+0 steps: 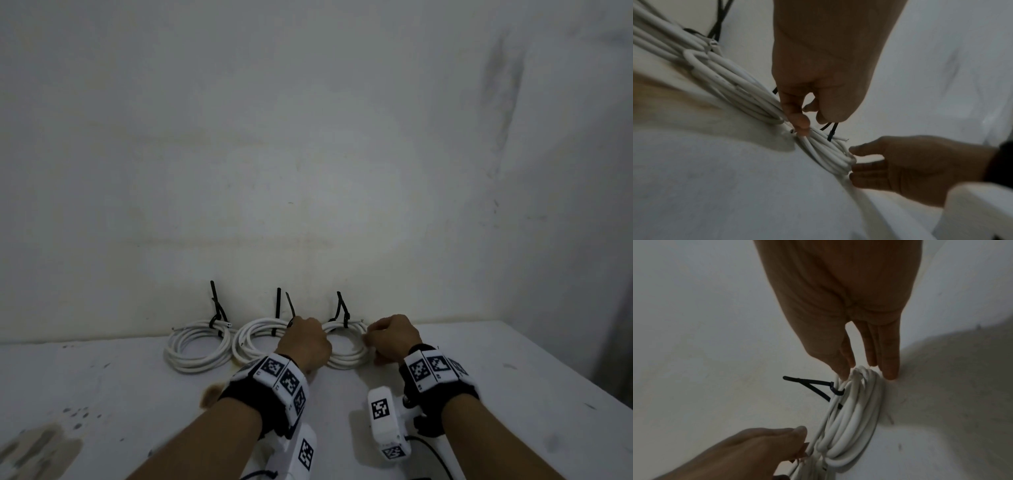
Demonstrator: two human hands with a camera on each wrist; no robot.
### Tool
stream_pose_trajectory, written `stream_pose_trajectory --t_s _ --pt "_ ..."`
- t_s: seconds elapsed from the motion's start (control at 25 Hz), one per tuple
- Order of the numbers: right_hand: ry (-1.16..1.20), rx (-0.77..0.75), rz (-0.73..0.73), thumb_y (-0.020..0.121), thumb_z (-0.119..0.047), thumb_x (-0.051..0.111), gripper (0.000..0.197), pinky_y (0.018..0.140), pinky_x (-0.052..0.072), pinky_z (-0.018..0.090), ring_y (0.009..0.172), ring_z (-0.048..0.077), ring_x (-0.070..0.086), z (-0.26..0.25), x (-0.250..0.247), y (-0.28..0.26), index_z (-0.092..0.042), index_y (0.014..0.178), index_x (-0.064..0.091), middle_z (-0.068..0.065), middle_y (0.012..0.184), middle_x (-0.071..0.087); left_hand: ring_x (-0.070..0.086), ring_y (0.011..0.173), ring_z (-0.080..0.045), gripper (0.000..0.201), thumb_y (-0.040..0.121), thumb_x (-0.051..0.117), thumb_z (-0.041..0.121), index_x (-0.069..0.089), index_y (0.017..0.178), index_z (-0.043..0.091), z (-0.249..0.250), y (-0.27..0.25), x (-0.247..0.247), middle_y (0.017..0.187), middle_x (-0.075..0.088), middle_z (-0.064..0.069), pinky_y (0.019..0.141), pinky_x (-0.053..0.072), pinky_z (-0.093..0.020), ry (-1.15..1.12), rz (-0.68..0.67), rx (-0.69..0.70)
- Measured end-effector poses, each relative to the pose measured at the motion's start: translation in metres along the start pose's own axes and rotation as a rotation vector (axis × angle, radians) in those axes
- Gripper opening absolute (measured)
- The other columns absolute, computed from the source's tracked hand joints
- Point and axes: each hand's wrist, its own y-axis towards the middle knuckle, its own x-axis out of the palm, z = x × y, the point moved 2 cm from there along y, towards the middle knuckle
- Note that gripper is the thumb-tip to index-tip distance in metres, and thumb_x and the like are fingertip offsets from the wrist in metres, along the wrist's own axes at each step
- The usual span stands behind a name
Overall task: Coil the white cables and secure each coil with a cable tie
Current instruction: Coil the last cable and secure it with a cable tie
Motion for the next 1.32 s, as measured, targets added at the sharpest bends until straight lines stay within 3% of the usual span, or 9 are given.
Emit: stream_pose_trajectory --t_s 0.2,0.32,0.4,0.48,0.64,0.84,1.04,1.2,1.32 --pt "-0.058 -0.079 0.093 0.083 -0.016 0.067 0.019 0.082 0.061 0.045 0.092 0.029 0.068 -0.021 -0.013 -0.023 -0.015 0.102 0.068 0.011 0.102 0.067 0.067 0.073 -0.017 0.046 0.097 0.046 0.023 0.047 0.141 0.01 -0.018 -0.029 -0.033 0.118 0.067 -0.015 0.063 0.052 -0.022 -0.311 0.106 0.021" --pt "-0.142 -0.214 0.024 0.089 -0.016 0.062 0.009 0.082 0.059 0.038 0.087 0.026 0.065 -0.054 -0.008 -0.061 -0.013 0.092 0.07 0.007 0.086 0.065 0.07 0.067 -0.019 0.022 0.094 0.05 0.021 0.063 0.111 0.022 -0.038 -0.065 -0.061 0.101 0.072 -0.011 0.052 0.053 -0.024 -0.404 0.13 -0.027" --pt "-0.229 -0.319 -0.072 0.091 -0.018 0.062 0.015 0.066 0.058 0.029 0.077 0.022 0.062 -0.081 0.008 -0.094 -0.01 0.094 0.074 0.007 0.082 0.065 0.067 0.062 -0.014 0.017 0.095 0.05 0.023 0.066 0.1 0.017 -0.06 -0.095 -0.084 0.091 0.073 -0.011 0.049 0.052 -0.023 -0.432 0.13 -0.092" --pt "-0.318 -0.421 -0.231 0.092 -0.022 0.063 0.019 0.051 0.048 0.019 0.067 0.018 0.06 -0.109 0.032 -0.133 -0.008 0.098 0.075 0.007 0.081 0.067 0.066 0.063 -0.011 0.023 0.096 0.052 0.027 0.068 0.104 0.013 -0.089 -0.123 -0.104 0.088 0.071 -0.006 0.048 0.049 -0.021 -0.418 0.122 -0.141" --pt "-0.542 -0.613 -0.559 0.093 -0.033 0.064 0.025 0.063 0.053 0.024 0.078 0.019 0.067 -0.169 0.104 -0.222 -0.012 0.104 0.075 0.007 0.095 0.074 0.068 0.073 -0.012 0.022 0.094 0.059 0.028 0.068 0.108 0.014 -0.169 -0.2 -0.149 0.102 0.068 -0.002 0.054 0.05 -0.022 -0.414 0.132 -0.267" --pt "-0.721 -0.758 -0.79 0.098 -0.035 0.058 0.032 0.054 0.048 0.022 0.071 0.018 0.062 -0.225 0.194 -0.308 -0.009 0.111 0.071 0.003 0.084 0.068 0.066 0.084 -0.014 0.019 0.086 0.073 0.018 0.072 0.105 0.014 -0.289 -0.304 -0.205 0.096 0.069 -0.003 0.061 0.051 -0.024 -0.35 0.2 -0.52" --pt "-0.953 -0.856 -0.745 0.092 -0.035 0.066 0.036 0.081 0.057 0.041 0.083 0.03 0.066 -0.245 0.279 -0.331 -0.003 0.109 0.067 0.01 0.093 0.067 0.062 0.088 -0.016 0.026 0.079 0.08 0.018 0.071 0.103 0.018 -0.369 -0.384 -0.223 0.098 0.068 -0.004 0.064 0.053 -0.024 -0.332 0.205 -0.692" --pt "-1.172 -0.877 -0.524 0.082 -0.035 0.07 0.027 0.073 0.059 0.038 0.073 0.025 0.06 -0.23 0.315 -0.301 -0.019 0.085 0.048 0.001 0.079 0.051 0.062 0.094 -0.016 0.038 0.076 0.082 0.019 0.068 0.112 0.018 -0.388 -0.396 -0.211 0.105 0.065 -0.005 0.075 0.056 -0.029 -0.373 0.162 -0.704" --pt "-1.124 -0.802 -0.508 0.093 -0.022 0.062 0.024 0.073 0.051 0.034 0.074 0.02 0.051 -0.227 0.317 -0.306 -0.014 0.082 0.042 0.0 0.073 0.037 0.063 0.099 -0.021 0.05 0.074 0.083 0.036 0.061 0.113 0.013 -0.386 -0.38 -0.195 0.111 0.063 -0.007 0.071 0.056 -0.027 -0.309 0.175 -0.698"
